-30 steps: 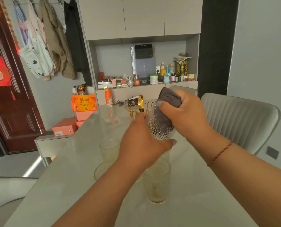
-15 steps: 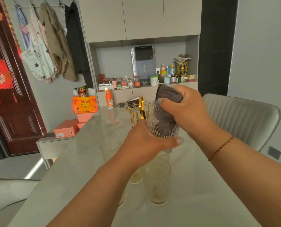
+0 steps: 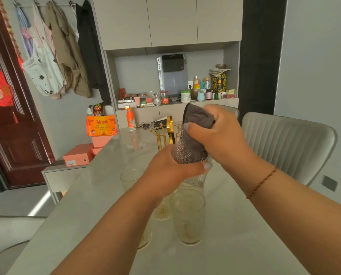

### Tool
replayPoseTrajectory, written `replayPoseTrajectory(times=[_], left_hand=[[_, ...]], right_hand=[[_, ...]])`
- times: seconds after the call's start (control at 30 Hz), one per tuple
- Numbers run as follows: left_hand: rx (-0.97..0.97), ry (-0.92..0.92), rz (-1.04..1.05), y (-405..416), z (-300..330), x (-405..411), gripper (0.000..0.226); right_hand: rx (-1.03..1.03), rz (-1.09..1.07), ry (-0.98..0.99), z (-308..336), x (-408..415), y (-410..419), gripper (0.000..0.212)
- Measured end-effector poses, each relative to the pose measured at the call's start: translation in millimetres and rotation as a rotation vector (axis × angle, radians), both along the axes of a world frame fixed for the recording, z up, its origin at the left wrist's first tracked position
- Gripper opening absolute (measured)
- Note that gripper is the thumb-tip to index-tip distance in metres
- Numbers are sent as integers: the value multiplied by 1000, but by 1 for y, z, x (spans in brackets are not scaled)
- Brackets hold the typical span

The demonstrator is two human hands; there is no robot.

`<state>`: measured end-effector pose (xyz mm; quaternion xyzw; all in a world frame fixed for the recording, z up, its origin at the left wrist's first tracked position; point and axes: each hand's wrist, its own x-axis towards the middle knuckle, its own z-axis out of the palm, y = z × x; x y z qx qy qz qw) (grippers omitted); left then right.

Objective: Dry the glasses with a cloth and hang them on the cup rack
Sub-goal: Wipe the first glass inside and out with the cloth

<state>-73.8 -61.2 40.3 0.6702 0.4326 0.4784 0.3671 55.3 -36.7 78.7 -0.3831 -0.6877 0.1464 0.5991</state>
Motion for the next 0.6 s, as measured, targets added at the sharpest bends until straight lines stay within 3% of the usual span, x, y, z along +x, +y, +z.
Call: replayPoseTrajectory(times=[0.1, 0.2, 0.27, 0.37, 0.4, 0.5, 0.53, 0.6], left_hand=[[-133, -312, -223, -1, -4, -5, 39], [-371, -664, -536, -2, -13, -10, 64], [-410, -636, -540, -3, -18, -9, 75], [-282, -336, -231, -4, -13, -8, 96], [-202, -215, -134, -5, -9, -5, 93], [-69, -57, -66, -9, -3, 2, 43], [-48, -63, -67, -9, -4, 2, 36], [-69, -206, -181, -8, -11, -3, 45]], right_hand=[[-8, 211, 105, 2, 4, -2, 18], [-141, 545, 325, 1, 7, 2, 20], [-158, 530, 348, 1, 7, 4, 17], [-144, 300, 309, 1, 6, 1, 5], [-92, 197, 243, 1, 5, -1, 3], [62, 11, -3, -2, 0, -2, 28], [89, 12, -51, -2, 1, -3, 29], [65, 176, -18, -2, 4, -5, 25]])
